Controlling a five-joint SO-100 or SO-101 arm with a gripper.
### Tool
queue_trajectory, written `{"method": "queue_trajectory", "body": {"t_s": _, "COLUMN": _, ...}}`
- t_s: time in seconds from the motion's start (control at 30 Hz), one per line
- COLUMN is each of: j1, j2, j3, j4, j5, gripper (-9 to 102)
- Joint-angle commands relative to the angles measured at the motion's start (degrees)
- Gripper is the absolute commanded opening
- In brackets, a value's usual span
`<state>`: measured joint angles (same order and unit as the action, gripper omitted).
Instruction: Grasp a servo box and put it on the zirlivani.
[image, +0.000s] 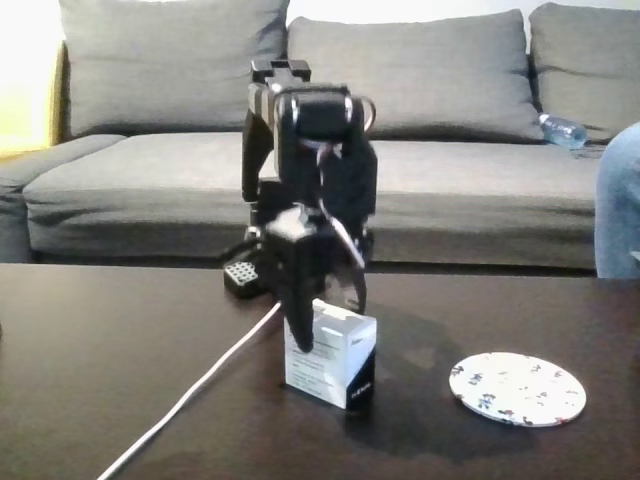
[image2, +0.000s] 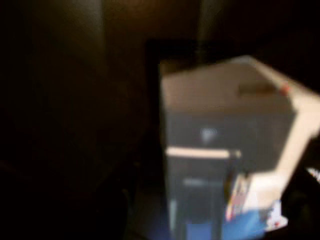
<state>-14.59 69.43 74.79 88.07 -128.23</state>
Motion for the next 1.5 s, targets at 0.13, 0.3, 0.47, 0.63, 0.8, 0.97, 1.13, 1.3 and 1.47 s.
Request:
{"method": "queue_trajectory", "body": {"t_s": 0.13, "j1": -1.8, "j2": 1.4, "j3": 3.4, "j4": -4.1, "j5": 0.0, "gripper": 33}}
{"method": "queue_trajectory", "body": {"t_s": 0.3, "j1": -3.1, "j2": 1.3, "j3": 3.4, "j4": -4.2, "j5": 0.4, "gripper": 32}}
{"method": "queue_trajectory", "body": {"t_s": 0.47, "j1": -3.5, "j2": 1.3, "j3": 3.4, "j4": -4.0, "j5": 0.4, "gripper": 23}}
{"method": "queue_trajectory", "body": {"t_s": 0.63, "j1": -3.5, "j2": 1.3, "j3": 3.4, "j4": -3.7, "j5": 0.4, "gripper": 15}}
{"method": "queue_trajectory", "body": {"t_s": 0.8, "j1": -3.5, "j2": 1.3, "j3": 3.3, "j4": -3.6, "j5": 0.4, "gripper": 15}}
{"method": "queue_trajectory", "body": {"t_s": 0.97, "j1": -3.0, "j2": 1.3, "j3": 3.3, "j4": -3.6, "j5": 0.4, "gripper": 15}}
{"method": "queue_trajectory", "body": {"t_s": 1.13, "j1": -3.1, "j2": 1.3, "j3": 2.7, "j4": -3.5, "j5": 2.5, "gripper": 10}}
{"method": "queue_trajectory", "body": {"t_s": 1.3, "j1": -4.0, "j2": 2.3, "j3": -2.1, "j4": 1.8, "j5": 7.6, "gripper": 10}}
{"method": "queue_trajectory", "body": {"t_s": 1.47, "j1": -8.1, "j2": 4.0, "j3": -11.0, "j4": 13.6, "j5": 15.9, "gripper": 10}}
